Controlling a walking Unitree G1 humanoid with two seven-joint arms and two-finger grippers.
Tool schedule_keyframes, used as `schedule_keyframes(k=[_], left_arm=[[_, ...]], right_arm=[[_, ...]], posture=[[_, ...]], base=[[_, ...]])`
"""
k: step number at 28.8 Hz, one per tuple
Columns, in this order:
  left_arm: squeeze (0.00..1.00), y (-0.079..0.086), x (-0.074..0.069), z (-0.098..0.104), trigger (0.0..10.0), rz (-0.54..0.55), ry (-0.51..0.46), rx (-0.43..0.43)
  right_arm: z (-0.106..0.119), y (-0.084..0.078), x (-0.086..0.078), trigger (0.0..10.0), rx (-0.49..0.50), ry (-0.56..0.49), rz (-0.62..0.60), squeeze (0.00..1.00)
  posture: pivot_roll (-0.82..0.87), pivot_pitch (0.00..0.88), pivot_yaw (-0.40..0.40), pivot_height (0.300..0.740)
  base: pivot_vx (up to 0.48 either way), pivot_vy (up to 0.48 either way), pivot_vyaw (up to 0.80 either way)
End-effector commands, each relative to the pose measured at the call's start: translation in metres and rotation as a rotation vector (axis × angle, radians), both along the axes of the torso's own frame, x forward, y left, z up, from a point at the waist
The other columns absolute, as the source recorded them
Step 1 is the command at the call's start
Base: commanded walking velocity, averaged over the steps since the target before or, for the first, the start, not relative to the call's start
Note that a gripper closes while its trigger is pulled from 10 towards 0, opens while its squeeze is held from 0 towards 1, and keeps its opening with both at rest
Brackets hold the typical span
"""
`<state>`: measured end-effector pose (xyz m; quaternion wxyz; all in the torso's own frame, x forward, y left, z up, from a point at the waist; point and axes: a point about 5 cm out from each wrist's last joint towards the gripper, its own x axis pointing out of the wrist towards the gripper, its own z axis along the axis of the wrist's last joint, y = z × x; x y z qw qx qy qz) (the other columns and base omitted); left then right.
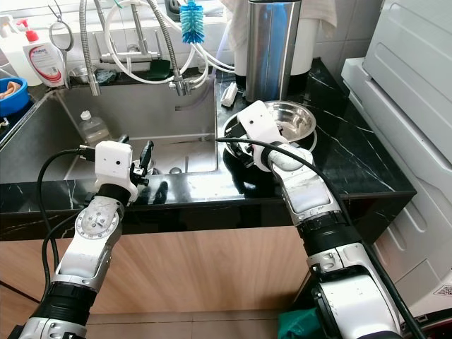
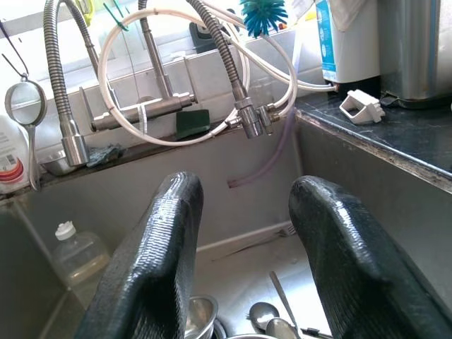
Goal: Kitchen organization
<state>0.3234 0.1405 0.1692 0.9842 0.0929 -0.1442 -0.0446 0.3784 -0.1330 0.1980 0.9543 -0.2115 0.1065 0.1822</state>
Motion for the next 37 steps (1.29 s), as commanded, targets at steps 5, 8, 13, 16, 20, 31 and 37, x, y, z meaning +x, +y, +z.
schedule_keyframes(k=[5,8,13,16,20,31,37], left_arm=[[0.0,-0.001,-0.001,-0.001,10.0,-0.008,0.012,-0.001],[0.0,-0.002,-0.001,0.0,10.0,-0.011,0.012,-0.005],[0.0,-0.002,0.0,0.0,10.0,-0.01,0.013,-0.004],[0.0,-0.001,0.001,0.001,10.0,-0.008,0.012,-0.003],[0.0,0.002,0.001,0.001,10.0,-0.001,0.012,0.001],[0.0,0.004,0.002,0.002,10.0,0.01,0.011,0.006],[0.0,0.005,0.002,0.002,10.0,0.014,0.015,0.01]], right_arm=[[-0.007,-0.007,0.0,10.0,-0.017,0.021,-0.04,0.0],[-0.008,-0.018,0.002,8.9,-0.024,0.016,-0.101,0.0],[-0.005,-0.023,0.003,0.0,-0.024,0.003,-0.125,0.0],[-0.005,-0.023,0.003,0.0,-0.022,0.002,-0.126,0.0],[-0.006,-0.019,0.004,0.0,-0.016,0.003,-0.115,0.0],[-0.004,-0.016,0.004,0.0,-0.007,-0.009,-0.103,0.0],[-0.001,-0.014,0.005,0.0,0.007,-0.027,-0.102,0.0]], posture=[[-0.18,0.0,0.09,0.74],[-0.18,0.0,0.09,0.74],[-0.18,0.0,0.091,0.74],[-0.18,0.0,0.092,0.74],[-0.18,0.0,0.094,0.74],[-0.17,0.0,0.096,0.74],[-0.17,0.0,0.096,0.74]], base=[[0.0,0.0,0.0],[0.0,0.0,0.0],[0.0,0.0,0.0],[0.0,0.0,0.0],[0.0,0.0,0.0],[0.0,0.0,0.0],[0.0,0.0,0.0]])
